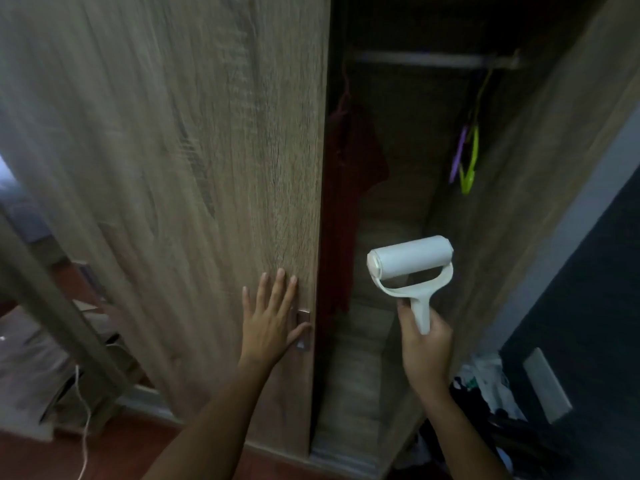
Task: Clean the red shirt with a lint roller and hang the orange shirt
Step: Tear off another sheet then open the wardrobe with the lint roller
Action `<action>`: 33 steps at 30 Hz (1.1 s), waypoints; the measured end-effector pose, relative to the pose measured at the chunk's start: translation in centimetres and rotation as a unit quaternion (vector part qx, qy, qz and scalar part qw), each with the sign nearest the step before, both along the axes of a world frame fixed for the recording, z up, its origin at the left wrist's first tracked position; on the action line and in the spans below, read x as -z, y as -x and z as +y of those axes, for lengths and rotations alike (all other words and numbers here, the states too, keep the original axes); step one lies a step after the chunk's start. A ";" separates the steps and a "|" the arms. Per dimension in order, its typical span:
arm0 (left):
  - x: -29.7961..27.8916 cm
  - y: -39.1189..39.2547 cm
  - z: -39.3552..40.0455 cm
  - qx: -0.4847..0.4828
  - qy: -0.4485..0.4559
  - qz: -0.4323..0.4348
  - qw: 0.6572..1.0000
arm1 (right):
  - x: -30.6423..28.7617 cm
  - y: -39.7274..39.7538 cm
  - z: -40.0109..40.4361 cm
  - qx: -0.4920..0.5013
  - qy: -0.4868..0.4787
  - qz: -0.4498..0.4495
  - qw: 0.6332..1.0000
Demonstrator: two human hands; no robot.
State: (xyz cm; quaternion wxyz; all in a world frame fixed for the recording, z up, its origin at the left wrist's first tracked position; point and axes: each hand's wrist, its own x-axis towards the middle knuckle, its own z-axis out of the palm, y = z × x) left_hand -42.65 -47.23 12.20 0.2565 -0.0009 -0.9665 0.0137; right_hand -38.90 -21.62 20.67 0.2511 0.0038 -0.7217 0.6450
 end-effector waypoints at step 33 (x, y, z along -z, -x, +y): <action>-4.7 1.2 -15.4 -0.162 -0.139 -0.030 0.977 | 1.4 4.4 -9.5 -0.068 -0.043 -0.011 0.997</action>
